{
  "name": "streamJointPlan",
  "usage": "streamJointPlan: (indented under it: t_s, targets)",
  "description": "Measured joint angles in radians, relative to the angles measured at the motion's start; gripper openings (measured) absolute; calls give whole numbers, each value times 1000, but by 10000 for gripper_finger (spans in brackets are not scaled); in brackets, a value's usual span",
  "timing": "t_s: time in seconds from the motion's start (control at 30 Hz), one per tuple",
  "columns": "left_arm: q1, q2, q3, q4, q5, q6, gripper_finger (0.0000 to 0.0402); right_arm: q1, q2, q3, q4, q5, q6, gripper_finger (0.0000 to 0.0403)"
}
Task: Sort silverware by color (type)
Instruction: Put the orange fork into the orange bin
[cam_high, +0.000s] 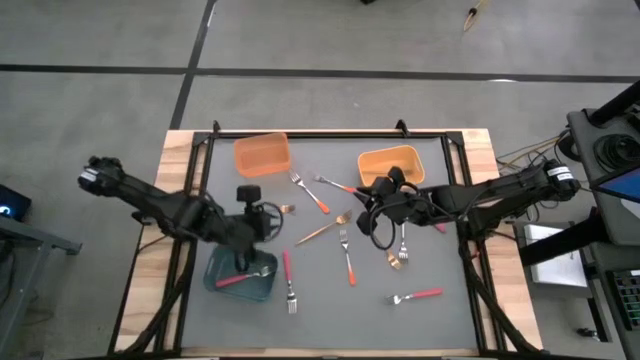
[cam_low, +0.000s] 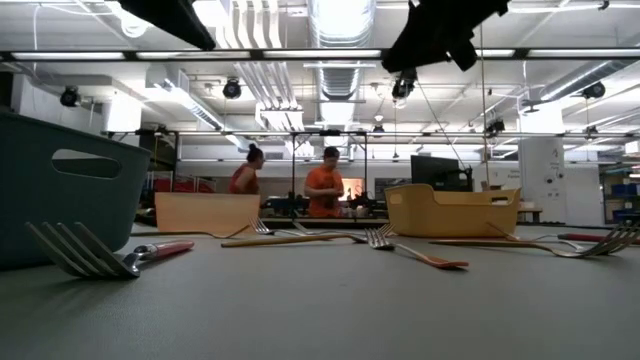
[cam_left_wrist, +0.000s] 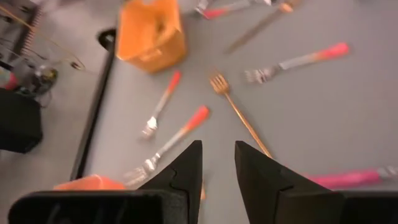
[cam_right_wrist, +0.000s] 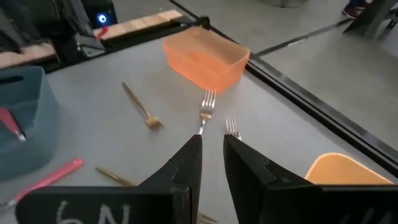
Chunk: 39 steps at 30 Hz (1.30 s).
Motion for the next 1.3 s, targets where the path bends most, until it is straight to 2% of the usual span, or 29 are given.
streamJointPlan:
  t_s: [0.27, 0.53, 0.7, 1.0, 1.3]
  targets:
    - [134, -94, -156, 277, 2, 103, 76, -43, 0, 71, -125, -6, 2, 59]
    - [209, -83, -252, 459, 7, 101, 76, -97, 0, 101, -301, -6, -6, 59]
    - [232, -45, -251, 473, 38, 96, 76, -128, 0, 84, -341, -15, -2, 59]
    - [275, 5, -219, 475, 39, 150, 76, -165, 0, 86, -307, -58, 64, 59]
    - [346, -2, -219, 474, 39, 173, 76, -178, 2, 87, -273, -61, 10, 59]
